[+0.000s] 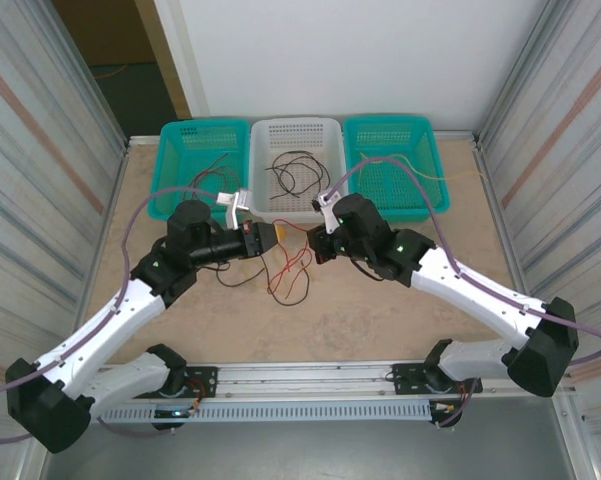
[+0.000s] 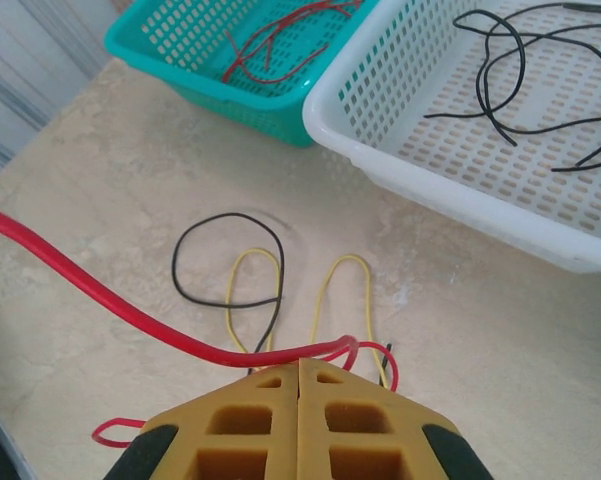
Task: Untangle the cables
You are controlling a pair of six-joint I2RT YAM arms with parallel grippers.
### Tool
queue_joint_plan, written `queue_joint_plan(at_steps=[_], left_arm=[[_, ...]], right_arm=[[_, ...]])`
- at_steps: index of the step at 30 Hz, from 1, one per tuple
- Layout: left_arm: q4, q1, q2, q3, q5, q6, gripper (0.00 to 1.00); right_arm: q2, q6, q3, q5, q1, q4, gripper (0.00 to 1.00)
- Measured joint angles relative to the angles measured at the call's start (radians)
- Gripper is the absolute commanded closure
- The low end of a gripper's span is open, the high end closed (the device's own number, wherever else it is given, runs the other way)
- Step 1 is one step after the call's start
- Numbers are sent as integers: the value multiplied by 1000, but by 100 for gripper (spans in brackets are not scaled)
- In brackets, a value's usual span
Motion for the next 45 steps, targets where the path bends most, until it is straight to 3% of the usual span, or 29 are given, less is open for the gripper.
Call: queue_joint_plan(at_steps=[3, 4, 6, 10, 14, 18, 22, 27, 32, 34, 36, 37, 45], left_arm=[[-2, 8, -3, 0, 0, 0, 100], [-3, 10, -4, 0, 1, 0, 100], [-3, 11, -4, 0, 5, 0, 100], [-10, 11, -4, 3, 21, 7, 100], [-25, 11, -3, 14, 40, 18, 100], [-33, 11, 7, 32, 84, 31, 100], [-44, 11, 20, 51, 129, 46, 100], [-92, 11, 20, 81, 156, 81, 100], [-153, 11, 21, 118, 156, 124, 100], [-172, 11, 21, 127, 155, 139, 85], [-192, 11, 21, 132, 151, 155, 54], [-201, 11, 21, 134, 147, 162, 45], [-256, -32, -50, 110, -55, 215, 34]], right_arm=[[-23, 1, -23, 1, 0, 2, 99], [-31, 1, -31, 1, 0, 2, 94], [-42, 8, -43, 0, 0, 5, 80], [-55, 18, -68, -8, 0, 17, 39], [-84, 11, -90, -48, 0, 40, 30], [-92, 1, -85, -69, 3, 45, 33], [-63, -35, -52, -56, 18, 28, 45], [-54, -84, -27, -11, 68, 19, 80], [-54, -121, -24, 29, 111, 17, 100], [-55, -123, -24, 43, 121, 16, 100], [-58, -123, -24, 63, 123, 16, 100], [-61, -123, -24, 74, 123, 15, 100], [-71, -101, -24, 143, 123, -12, 100]])
